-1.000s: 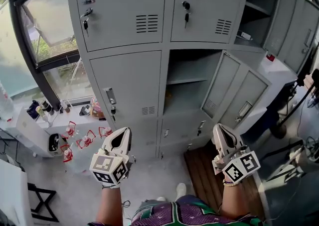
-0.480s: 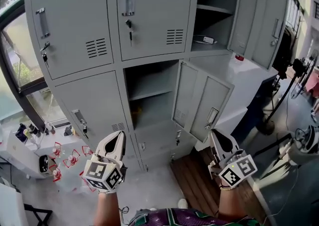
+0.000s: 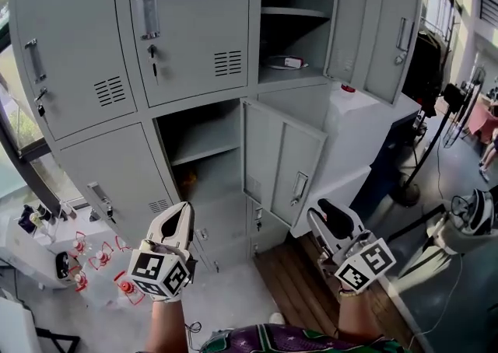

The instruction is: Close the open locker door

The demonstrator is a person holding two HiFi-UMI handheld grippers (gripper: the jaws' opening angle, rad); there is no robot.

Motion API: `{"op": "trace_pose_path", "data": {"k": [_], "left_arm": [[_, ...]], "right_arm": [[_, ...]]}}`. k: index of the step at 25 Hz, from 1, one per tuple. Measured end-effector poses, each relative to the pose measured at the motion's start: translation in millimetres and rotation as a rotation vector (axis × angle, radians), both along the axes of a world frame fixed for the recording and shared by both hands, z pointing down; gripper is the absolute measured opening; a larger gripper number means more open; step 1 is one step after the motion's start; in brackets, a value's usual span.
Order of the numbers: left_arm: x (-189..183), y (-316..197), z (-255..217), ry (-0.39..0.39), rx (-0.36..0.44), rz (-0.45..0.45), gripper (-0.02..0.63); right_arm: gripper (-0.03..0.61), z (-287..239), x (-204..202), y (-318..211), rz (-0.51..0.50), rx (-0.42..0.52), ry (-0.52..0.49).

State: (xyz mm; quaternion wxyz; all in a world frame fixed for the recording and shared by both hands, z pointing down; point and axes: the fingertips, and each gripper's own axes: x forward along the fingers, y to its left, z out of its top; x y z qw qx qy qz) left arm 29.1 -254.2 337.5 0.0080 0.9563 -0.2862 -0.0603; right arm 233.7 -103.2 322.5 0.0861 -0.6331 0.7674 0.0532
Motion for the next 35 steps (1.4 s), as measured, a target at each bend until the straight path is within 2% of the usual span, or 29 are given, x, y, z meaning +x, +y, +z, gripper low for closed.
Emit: {"op": "trace_pose_path", "data": {"k": [6, 8, 14, 24, 29, 35], "left_arm": [[27, 12, 1, 0.001, 0.008, 0.022, 0.021], [35, 15, 2, -0.002, 0.004, 0.024, 0.021], [61, 24, 10, -0.024, -0.001, 0.028, 0.021], [94, 28, 25, -0.066, -0.007, -0.023, 0.021], [101, 27, 35, -0.069, -0.001, -0.059, 0.021], [103, 25, 44, -0.083, -0.014, -0.103, 0.021]], "right_arm": [[0.311, 14, 17, 1, -0.027, -0.059, 0.043], [0.337, 23, 25, -2, -0.026, -0.081, 0.049], [0.341, 45, 50, -15, -0.037, -0.115, 0.035], [0.328, 82, 90, -46, -0.087, -0.154, 0.018], [0.314, 100, 104, -65, -0.137, -0.170, -0.014], [0.295, 117, 109, -90, -0.191, -0.188, -0.006]]}}
